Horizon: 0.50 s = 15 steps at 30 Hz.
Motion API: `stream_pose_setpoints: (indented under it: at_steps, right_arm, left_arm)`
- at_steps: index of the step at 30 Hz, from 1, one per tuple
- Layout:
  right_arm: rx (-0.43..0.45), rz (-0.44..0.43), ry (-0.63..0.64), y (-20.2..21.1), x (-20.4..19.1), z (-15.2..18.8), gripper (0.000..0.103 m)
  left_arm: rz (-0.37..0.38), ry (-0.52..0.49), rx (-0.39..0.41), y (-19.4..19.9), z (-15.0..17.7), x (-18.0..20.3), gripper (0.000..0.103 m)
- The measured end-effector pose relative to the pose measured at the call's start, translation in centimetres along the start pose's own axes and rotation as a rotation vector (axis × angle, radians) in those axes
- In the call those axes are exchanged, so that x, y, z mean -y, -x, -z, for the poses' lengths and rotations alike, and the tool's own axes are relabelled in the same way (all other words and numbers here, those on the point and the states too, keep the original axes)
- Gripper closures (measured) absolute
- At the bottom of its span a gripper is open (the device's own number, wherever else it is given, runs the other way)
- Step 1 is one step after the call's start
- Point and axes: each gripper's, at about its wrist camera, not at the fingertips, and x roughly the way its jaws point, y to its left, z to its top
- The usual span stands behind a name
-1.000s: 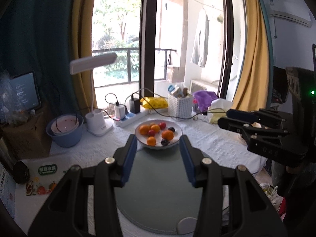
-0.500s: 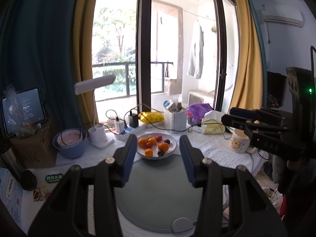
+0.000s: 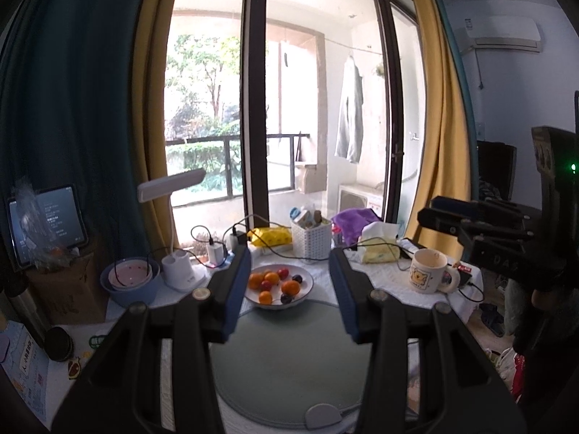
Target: Organize fruits
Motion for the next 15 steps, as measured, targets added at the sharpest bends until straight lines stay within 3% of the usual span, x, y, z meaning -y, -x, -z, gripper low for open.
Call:
stream_pose_setpoints:
  at_steps: [7, 8, 10, 13, 15]
  right_arm:
    - [0.029, 0.014, -0.001, 1.8, -0.1, -0.2, 0.066]
    - [0.032, 0.014, -0.001, 2.0, -0.2, -0.3, 0.066]
    - [0.041, 0.015, -0.003, 2.4, -0.2, -0.3, 0.066]
    - [0.049, 0.013, -0.019, 2.7, 0.0, -0.3, 0.065]
    - [0.053, 0.011, -0.027, 3.0, 0.2, -0.4, 0.052]
  left_arm:
    - [0.011, -0.003, 0.017, 1.0, -0.4, 0.5, 0.054]
    - [0.014, -0.002, 0.018, 1.0, -0.5, 0.6, 0.049]
    - [0.016, 0.007, 0.036, 1.3, -0.6, 0.7, 0.021]
    - [0.002, 0.012, 0.070, 2.0, -0.9, 0.8, 0.018]
    - [-0.009, 0.011, 0.071, 2.2, -1.1, 0.8, 0.013]
